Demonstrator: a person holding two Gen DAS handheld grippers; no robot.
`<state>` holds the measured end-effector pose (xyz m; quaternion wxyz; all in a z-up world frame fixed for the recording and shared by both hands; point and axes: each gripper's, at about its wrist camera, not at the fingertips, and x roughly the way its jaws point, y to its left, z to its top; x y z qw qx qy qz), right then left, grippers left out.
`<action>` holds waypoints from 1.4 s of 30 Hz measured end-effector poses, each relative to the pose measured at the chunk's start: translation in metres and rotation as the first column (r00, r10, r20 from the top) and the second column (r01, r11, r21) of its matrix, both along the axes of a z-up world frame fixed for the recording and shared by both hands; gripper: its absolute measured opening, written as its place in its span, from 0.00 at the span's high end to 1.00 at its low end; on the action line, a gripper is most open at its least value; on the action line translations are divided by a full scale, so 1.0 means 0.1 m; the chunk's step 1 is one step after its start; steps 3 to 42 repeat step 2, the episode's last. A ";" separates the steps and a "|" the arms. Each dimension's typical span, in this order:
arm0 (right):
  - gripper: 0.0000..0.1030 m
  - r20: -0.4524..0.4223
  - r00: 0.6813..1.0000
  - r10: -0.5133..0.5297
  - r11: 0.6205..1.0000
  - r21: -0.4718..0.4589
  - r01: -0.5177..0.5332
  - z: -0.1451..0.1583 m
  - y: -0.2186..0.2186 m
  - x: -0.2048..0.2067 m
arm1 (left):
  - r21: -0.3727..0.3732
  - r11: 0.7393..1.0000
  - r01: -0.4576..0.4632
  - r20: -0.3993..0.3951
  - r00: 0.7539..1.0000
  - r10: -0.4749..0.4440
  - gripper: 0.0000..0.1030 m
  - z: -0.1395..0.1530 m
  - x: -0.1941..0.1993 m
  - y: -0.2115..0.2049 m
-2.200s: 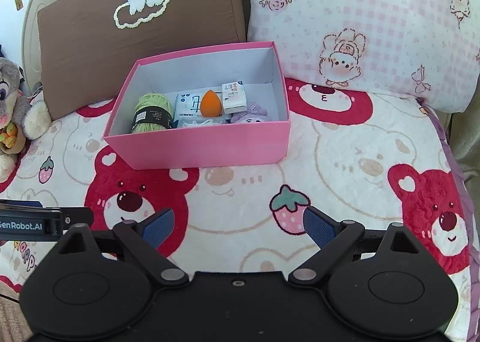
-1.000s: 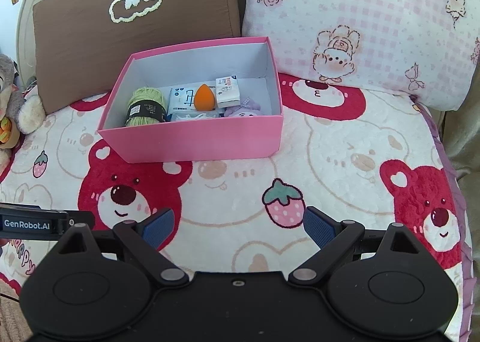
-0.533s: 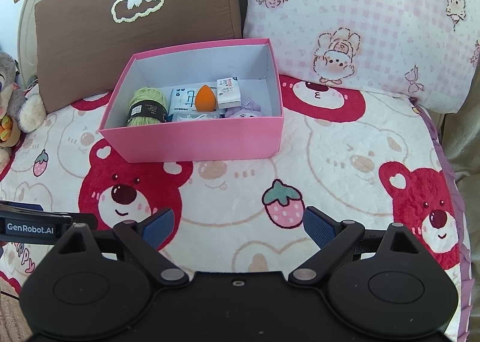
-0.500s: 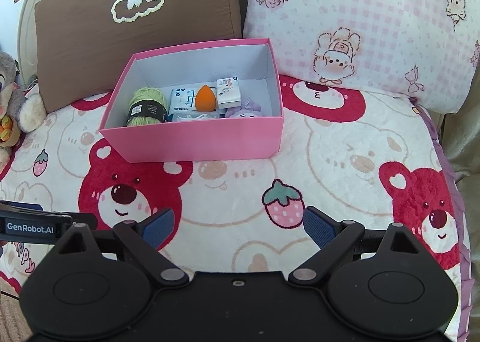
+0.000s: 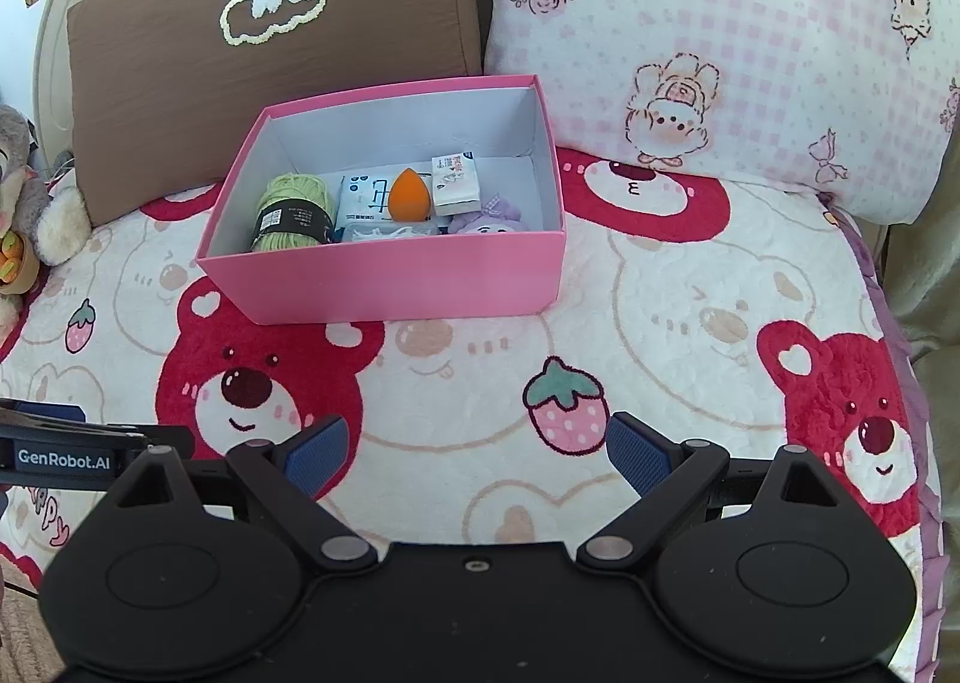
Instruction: Organize objects
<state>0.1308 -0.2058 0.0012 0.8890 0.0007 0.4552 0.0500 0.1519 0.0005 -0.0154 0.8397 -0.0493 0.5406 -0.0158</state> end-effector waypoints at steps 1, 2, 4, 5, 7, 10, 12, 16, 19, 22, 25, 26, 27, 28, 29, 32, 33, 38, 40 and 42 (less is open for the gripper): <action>0.08 0.000 1.000 0.001 1.000 0.000 -0.001 0.00 0.00 0.00 | -0.002 1.000 0.001 -0.002 1.000 -0.001 0.01 0.00 0.00 0.00; 0.08 0.001 1.000 0.002 1.000 -0.002 -0.002 0.00 0.00 0.00 | -0.002 1.000 0.001 -0.002 1.000 -0.001 0.01 0.00 0.00 0.00; 0.08 0.001 1.000 0.002 1.000 -0.002 -0.002 0.00 0.00 0.00 | -0.002 1.000 0.001 -0.002 1.000 -0.001 0.01 0.00 0.00 0.00; 0.08 0.001 1.000 0.002 1.000 -0.002 -0.002 0.00 0.00 0.00 | -0.002 1.000 0.001 -0.002 1.000 -0.001 0.01 0.00 0.00 0.00; 0.08 0.001 1.000 0.002 1.000 -0.002 -0.002 0.00 0.00 0.00 | -0.002 1.000 0.001 -0.002 1.000 -0.001 0.01 0.00 0.00 0.00; 0.08 0.001 1.000 0.002 1.000 -0.002 -0.002 0.00 0.00 0.00 | -0.002 1.000 0.001 -0.002 1.000 -0.001 0.01 0.00 0.00 0.00; 0.08 0.001 1.000 0.002 1.000 -0.002 -0.002 0.00 0.00 0.00 | -0.002 1.000 0.001 -0.002 1.000 -0.001 0.01 0.00 0.00 0.00; 0.08 0.001 1.000 0.002 1.000 -0.002 -0.002 0.00 0.00 0.00 | -0.002 1.000 0.001 -0.002 1.000 -0.001 0.01 0.00 0.00 0.00; 0.08 0.001 1.000 0.002 1.000 -0.002 -0.002 0.00 0.00 0.00 | -0.002 1.000 0.001 -0.002 1.000 -0.001 0.01 0.00 0.00 0.00; 0.08 0.001 1.000 0.002 1.000 -0.002 -0.002 0.00 0.00 0.00 | -0.002 1.000 0.001 -0.002 1.000 -0.001 0.01 0.00 0.00 0.00; 0.08 0.001 1.000 0.002 1.000 -0.002 -0.002 0.00 0.00 0.00 | -0.002 1.000 0.001 -0.002 1.000 -0.001 0.01 0.00 0.00 0.00; 0.08 0.001 1.000 0.002 1.000 -0.002 -0.002 0.00 0.00 0.00 | -0.002 1.000 0.001 -0.002 1.000 -0.001 0.01 0.00 0.00 0.00; 0.08 0.001 1.000 0.002 1.000 -0.002 -0.002 0.00 0.00 0.00 | -0.002 1.000 0.001 -0.002 1.000 -0.001 0.01 0.00 0.00 0.00; 0.08 0.001 1.000 0.002 1.000 -0.002 -0.002 0.00 0.00 0.00 | -0.002 1.000 0.001 -0.002 1.000 -0.001 0.01 0.00 0.00 0.00; 0.08 0.001 1.000 0.002 1.000 -0.002 -0.002 0.00 0.00 0.00 | -0.002 1.000 0.001 -0.002 1.000 -0.001 0.01 0.00 0.00 0.00; 0.08 0.001 1.000 0.002 1.000 -0.002 -0.002 0.00 0.00 0.00 | -0.002 1.000 0.001 -0.002 1.000 -0.001 0.01 0.00 0.00 0.00; 0.08 0.001 1.000 0.002 1.000 -0.002 -0.002 0.00 0.00 0.00 | -0.002 1.000 0.001 -0.002 1.000 -0.001 0.01 0.00 0.00 0.00; 0.08 0.001 1.000 0.002 1.000 -0.002 -0.002 0.00 0.00 0.00 | -0.002 1.000 0.001 -0.002 1.000 -0.001 0.01 0.00 0.00 0.00; 0.08 0.001 1.000 0.002 1.000 -0.002 -0.002 0.00 0.00 0.00 | -0.002 1.000 0.001 -0.002 1.000 -0.001 0.01 0.00 0.00 0.00; 0.08 0.001 1.000 0.002 1.000 -0.002 -0.002 0.00 0.00 0.00 | -0.002 1.000 0.001 -0.002 1.000 -0.001 0.01 0.00 0.00 0.00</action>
